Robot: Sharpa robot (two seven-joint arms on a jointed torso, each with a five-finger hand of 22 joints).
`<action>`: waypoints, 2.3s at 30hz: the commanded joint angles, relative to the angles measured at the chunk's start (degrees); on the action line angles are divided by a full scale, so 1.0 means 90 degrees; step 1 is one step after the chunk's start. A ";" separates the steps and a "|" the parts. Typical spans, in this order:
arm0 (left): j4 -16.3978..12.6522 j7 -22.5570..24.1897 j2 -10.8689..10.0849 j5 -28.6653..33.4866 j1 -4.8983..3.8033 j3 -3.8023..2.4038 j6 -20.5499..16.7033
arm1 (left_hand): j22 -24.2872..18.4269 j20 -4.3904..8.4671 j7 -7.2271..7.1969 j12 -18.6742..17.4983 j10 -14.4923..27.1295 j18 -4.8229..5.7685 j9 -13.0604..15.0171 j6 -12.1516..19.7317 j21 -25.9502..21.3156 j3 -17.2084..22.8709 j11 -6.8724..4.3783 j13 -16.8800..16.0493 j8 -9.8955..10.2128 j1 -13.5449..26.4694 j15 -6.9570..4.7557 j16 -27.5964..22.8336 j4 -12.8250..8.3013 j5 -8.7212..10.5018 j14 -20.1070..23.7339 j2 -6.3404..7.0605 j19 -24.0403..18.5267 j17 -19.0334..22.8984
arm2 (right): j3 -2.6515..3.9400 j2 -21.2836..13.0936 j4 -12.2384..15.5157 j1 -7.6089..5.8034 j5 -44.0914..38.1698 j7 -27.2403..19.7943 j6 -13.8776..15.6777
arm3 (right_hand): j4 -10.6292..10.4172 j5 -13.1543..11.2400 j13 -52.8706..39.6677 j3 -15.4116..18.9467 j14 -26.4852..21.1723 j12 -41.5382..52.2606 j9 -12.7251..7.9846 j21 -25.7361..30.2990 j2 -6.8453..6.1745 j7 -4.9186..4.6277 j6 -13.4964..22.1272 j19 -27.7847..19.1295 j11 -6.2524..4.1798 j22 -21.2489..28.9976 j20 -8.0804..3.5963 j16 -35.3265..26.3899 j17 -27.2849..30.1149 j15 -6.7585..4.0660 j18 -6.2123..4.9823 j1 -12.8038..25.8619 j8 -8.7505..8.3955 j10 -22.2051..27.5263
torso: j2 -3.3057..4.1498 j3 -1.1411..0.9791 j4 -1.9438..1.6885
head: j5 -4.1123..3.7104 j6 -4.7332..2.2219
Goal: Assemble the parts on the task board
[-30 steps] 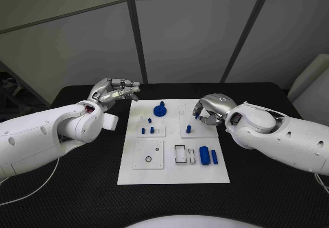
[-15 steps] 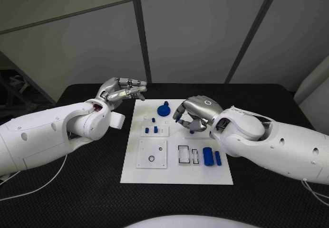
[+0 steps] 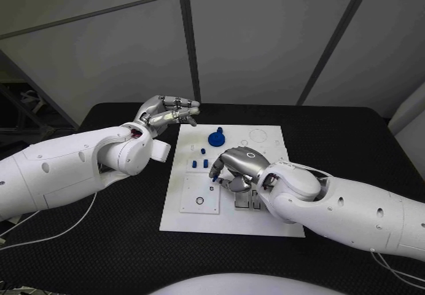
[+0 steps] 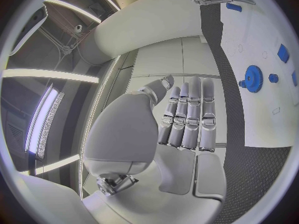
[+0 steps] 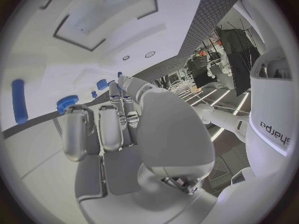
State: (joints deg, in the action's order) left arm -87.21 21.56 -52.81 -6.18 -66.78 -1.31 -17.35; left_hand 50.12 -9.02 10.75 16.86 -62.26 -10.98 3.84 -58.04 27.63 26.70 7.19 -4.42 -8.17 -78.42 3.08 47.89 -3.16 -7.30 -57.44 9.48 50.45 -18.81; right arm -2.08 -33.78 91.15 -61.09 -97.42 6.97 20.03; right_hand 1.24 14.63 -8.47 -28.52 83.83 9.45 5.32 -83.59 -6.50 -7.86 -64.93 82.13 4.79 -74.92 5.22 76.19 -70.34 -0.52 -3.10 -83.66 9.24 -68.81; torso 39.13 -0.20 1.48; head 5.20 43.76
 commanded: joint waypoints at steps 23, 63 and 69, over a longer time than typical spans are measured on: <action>0.0034 -0.0002 0.0036 0.0023 -0.0008 -0.0006 0.0134 | -0.0008 -0.0031 0.0044 0.0032 0.0037 0.0076 -0.0010 0.0008 -0.0042 -0.0003 -0.0006 0.0011 0.0028 0.0009 0.0024 -0.0034 -0.0028 -0.0039 -0.0018 -0.0044 0.0013 0.0009 | -0.0056 0.0109 -0.0056 0.0092 -0.0017 0.0022 -0.0375 | 0.0014 0.0036 -0.0003 -0.0009 0.0306 -0.0010 0.0004 -0.0018 -0.0004 0.0001 -0.0036 0.0031 -0.0121 -0.0657 0.0020 0.0020 0.0008 -0.0033 0.0066 0.0064 -0.0029 -0.0179 | -0.0002 -0.0004 0.0010 | 0.0113 0.0134; 0.0021 -0.0067 0.0043 0.0023 -0.0010 -0.0006 0.0185 | -0.0016 -0.0037 0.0054 0.0038 0.0052 0.0077 -0.0008 0.0019 -0.0054 -0.0014 0.0002 0.0012 0.0029 0.0020 0.0032 -0.0048 -0.0021 -0.0040 -0.0021 -0.0060 0.0013 0.0023 | -0.0060 0.0238 -0.0107 0.0091 -0.0310 0.0172 -0.0362 | -0.0037 0.0115 0.0308 0.0292 0.0175 -0.0597 -0.0151 0.0546 -0.0316 -0.0231 0.0741 -0.0637 0.0230 0.0090 0.0286 -0.0207 0.0408 0.0257 -0.0134 0.0490 -0.0592 0.1094 | -0.0009 -0.0009 0.0008 | 0.0109 0.0141; 0.0038 -0.0078 0.0038 0.0023 -0.0010 -0.0006 0.0195 | -0.0018 -0.0038 0.0055 0.0039 0.0055 0.0078 -0.0008 0.0022 -0.0056 -0.0017 0.0004 0.0012 0.0030 0.0021 0.0033 -0.0050 -0.0021 -0.0039 -0.0021 -0.0061 0.0012 0.0025 | -0.0059 0.0111 0.0045 0.0092 -0.0295 0.0070 0.0049 | -0.0036 0.0109 0.0313 0.0332 0.0173 -0.0563 -0.0152 0.0557 -0.0341 -0.0217 0.0764 -0.0641 0.0225 0.0100 0.0292 -0.0211 0.0420 0.0257 -0.0137 0.0508 -0.0604 0.1110 | -0.0012 -0.0010 0.0011 | 0.0102 0.0119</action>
State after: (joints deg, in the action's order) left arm -86.87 20.79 -52.48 -6.09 -66.80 -1.31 -16.37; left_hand 50.02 -9.02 10.96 16.85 -62.26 -10.98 3.85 -57.84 27.41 26.70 7.19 -4.39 -8.17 -78.42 3.08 47.71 -3.16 -7.30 -57.45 9.48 50.45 -18.66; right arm -2.63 -32.57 91.12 -60.20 -99.80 8.66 16.48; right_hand 0.83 15.48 -5.72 -25.89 84.04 4.08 3.99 -78.93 -8.96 -9.85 -58.53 76.67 6.86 -74.07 7.96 74.63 -66.61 1.54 -3.64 -79.23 4.12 -59.14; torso 39.03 -0.29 1.54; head 6.19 44.90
